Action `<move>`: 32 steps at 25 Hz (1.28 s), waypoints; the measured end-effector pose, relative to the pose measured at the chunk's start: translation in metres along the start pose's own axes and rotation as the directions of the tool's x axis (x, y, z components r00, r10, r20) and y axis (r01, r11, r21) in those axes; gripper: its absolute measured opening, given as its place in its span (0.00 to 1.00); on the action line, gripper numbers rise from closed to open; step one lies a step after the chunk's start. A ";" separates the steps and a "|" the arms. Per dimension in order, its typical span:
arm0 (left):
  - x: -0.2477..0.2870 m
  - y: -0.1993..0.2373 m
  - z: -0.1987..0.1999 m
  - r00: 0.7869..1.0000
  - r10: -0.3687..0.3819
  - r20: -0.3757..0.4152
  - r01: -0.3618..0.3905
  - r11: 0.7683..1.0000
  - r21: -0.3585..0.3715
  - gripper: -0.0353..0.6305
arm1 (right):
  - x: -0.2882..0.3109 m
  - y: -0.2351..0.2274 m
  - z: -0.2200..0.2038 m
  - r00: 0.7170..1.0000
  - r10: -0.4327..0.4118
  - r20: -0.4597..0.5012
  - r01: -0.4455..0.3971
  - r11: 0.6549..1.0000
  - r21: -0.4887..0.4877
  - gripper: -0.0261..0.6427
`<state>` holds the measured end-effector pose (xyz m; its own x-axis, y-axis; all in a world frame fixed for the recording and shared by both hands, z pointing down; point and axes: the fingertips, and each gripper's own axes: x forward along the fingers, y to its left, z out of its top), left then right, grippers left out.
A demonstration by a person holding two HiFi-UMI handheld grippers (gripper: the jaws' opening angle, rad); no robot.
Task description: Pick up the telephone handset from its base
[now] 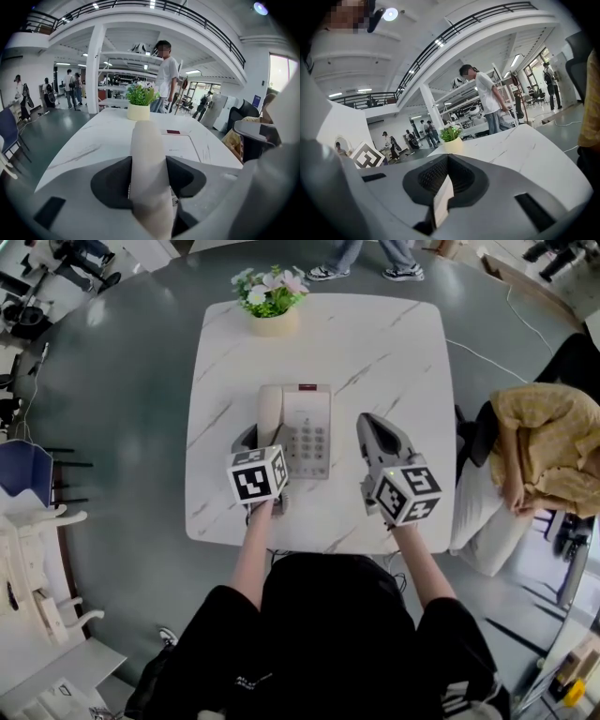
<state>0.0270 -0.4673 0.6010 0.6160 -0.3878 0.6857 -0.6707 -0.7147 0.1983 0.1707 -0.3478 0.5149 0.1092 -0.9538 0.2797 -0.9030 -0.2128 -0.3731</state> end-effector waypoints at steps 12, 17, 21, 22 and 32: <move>-0.041 -0.015 0.024 0.988 -0.065 0.142 0.074 0.996 -0.056 0.37 | -0.018 0.006 0.018 0.999 0.029 0.021 -0.028 0.999 -0.021 0.03; -0.069 -0.024 0.039 0.971 -0.100 0.218 0.116 0.991 -0.064 0.37 | -0.029 0.013 0.028 0.998 0.055 0.039 -0.054 0.998 -0.034 0.03; -0.090 -0.030 0.055 0.952 -0.127 0.280 0.149 0.987 -0.058 0.37 | -0.037 0.018 0.040 0.995 0.073 0.071 -0.071 0.997 -0.036 0.03; -0.095 -0.031 0.059 0.947 -0.132 0.294 0.156 0.986 -0.059 0.37 | -0.039 0.019 0.043 0.994 0.076 0.076 -0.074 0.997 -0.037 0.03; -0.142 -0.037 0.076 0.900 -0.147 0.410 0.193 0.978 -0.074 0.37 | -0.061 0.023 0.061 0.985 0.103 0.141 -0.098 0.994 -0.046 0.03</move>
<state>-0.0041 -0.4301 0.4427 0.8223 -0.4832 0.3007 -0.5679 -0.7308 0.3787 0.1687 -0.3073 0.4350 0.0731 -0.9911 0.1117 -0.9274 -0.1087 -0.3579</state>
